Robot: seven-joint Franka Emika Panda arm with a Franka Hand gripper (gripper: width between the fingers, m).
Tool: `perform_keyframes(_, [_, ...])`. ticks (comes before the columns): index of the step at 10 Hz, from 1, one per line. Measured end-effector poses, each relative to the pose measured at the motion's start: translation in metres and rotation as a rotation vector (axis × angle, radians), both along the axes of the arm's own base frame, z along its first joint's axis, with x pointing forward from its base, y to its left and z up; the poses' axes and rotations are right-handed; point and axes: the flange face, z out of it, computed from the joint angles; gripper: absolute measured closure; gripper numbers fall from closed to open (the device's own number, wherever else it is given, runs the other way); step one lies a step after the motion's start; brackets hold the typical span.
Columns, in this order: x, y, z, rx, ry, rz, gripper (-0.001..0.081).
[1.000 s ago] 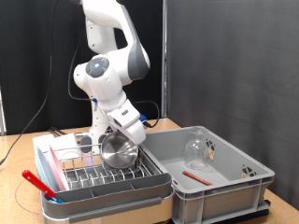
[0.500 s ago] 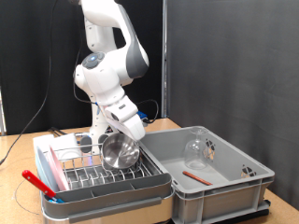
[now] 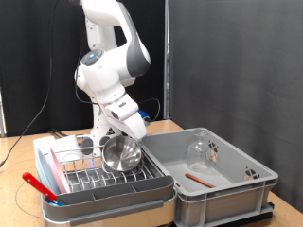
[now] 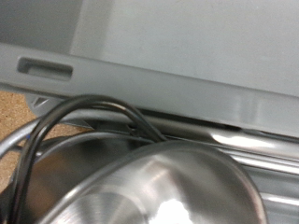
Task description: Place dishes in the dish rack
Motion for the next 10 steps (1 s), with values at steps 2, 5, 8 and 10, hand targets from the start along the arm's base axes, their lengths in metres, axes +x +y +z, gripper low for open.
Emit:
perform_keyframes(2, [0.005, -0.004, 0.006, 0.004, -0.016, -0.018, 0.0])
perform_keyframes(5, [0.019, -0.018, 0.023, -0.002, -0.046, -0.072, 0.0])
perform_keyframes(8, [0.038, -0.046, 0.039, -0.029, -0.078, -0.151, 0.0])
perform_keyframes(10, [0.049, -0.073, 0.04, -0.073, -0.072, -0.187, 0.0])
